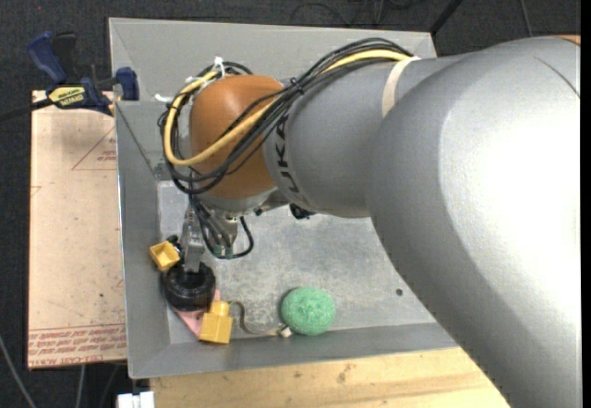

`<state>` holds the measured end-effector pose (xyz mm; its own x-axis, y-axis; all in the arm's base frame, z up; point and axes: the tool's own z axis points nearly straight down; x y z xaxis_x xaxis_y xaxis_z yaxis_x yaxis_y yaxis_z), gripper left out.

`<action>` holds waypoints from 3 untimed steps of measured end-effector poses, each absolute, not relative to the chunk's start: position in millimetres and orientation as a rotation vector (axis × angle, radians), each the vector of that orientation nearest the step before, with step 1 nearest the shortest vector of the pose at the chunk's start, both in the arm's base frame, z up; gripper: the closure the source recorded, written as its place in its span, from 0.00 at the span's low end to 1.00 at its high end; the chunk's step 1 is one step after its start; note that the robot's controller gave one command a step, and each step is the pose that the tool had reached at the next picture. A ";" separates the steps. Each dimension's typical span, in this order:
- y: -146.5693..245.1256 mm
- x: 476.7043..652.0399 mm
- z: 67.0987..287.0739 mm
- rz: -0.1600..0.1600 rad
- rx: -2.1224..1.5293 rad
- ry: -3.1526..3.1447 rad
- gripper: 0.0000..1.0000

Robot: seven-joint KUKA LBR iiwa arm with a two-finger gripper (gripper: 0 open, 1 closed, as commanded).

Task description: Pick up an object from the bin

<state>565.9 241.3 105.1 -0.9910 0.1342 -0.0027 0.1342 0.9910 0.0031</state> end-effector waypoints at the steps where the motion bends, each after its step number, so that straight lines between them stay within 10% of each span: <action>1: 241.1 565.3 104.2 0.003 0.211 3.133 0.00; 2: 240.9 565.7 104.6 0.004 0.212 3.133 1.00; 3: 240.9 565.3 104.2 0.004 0.212 3.133 0.00</action>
Offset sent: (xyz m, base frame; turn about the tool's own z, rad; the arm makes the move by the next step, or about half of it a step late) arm 0.0000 0.0000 0.0000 0.0000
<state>565.3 240.9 104.2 -0.9909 0.1348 -0.0008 0.1348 0.9909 0.0025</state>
